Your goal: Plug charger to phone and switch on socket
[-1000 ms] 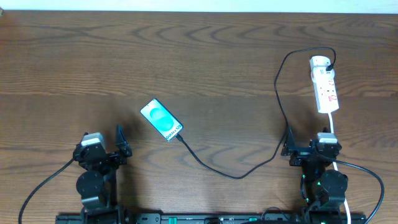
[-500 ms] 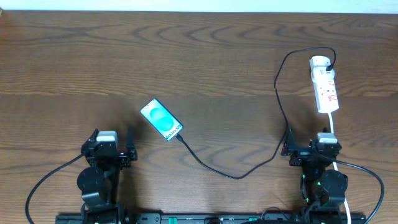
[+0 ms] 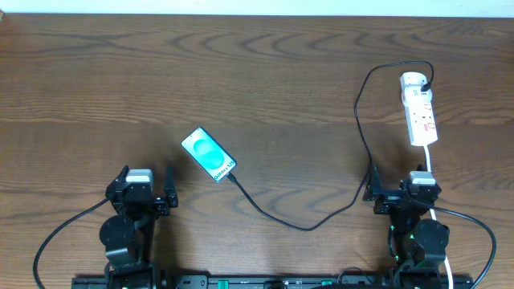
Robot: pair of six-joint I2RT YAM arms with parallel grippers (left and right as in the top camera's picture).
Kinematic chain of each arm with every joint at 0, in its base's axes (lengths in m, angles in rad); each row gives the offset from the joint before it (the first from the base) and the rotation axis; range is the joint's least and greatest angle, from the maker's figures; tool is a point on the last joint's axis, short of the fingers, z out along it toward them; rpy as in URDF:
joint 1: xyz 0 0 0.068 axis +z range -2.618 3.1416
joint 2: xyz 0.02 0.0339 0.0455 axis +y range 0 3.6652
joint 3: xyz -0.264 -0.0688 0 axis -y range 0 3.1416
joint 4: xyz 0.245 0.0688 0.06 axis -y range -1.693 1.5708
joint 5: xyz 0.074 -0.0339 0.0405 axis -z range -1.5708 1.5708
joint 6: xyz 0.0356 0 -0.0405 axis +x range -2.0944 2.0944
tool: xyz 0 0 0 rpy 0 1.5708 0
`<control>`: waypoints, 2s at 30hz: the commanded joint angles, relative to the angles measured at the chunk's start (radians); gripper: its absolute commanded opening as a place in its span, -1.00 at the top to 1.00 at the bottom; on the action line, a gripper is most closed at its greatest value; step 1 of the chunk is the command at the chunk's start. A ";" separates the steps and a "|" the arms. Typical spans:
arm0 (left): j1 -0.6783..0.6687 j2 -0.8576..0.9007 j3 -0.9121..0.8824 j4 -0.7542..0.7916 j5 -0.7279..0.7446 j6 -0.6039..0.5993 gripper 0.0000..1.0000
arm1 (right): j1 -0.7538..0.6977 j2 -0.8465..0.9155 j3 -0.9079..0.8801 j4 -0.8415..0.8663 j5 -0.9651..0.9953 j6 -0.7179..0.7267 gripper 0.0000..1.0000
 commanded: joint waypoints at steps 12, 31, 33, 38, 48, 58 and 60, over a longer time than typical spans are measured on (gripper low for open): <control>-0.148 -0.124 -0.022 -0.023 0.031 0.014 -0.78 | 0.015 -0.010 -0.002 -0.004 0.001 -0.009 -0.99; -0.148 -0.143 -0.022 -0.023 0.031 0.014 -0.77 | 0.015 -0.010 -0.002 -0.004 0.001 -0.009 -0.98; -0.148 -0.143 -0.022 -0.023 0.031 0.014 -0.79 | 0.015 -0.010 -0.002 -0.004 0.001 -0.009 -0.98; -0.148 -0.143 -0.022 -0.023 0.031 0.014 -0.78 | 0.015 -0.010 -0.002 -0.004 0.001 -0.009 -0.99; -0.148 -0.143 -0.022 -0.023 0.031 0.014 -0.78 | 0.015 -0.010 -0.002 -0.004 0.001 -0.009 -0.98; -0.148 -0.143 -0.022 -0.023 0.031 0.014 -0.77 | 0.015 -0.009 -0.002 -0.004 0.001 -0.009 -0.98; -0.148 -0.143 -0.022 -0.023 0.031 0.014 -0.78 | 0.015 -0.009 -0.002 -0.004 0.001 -0.008 -0.98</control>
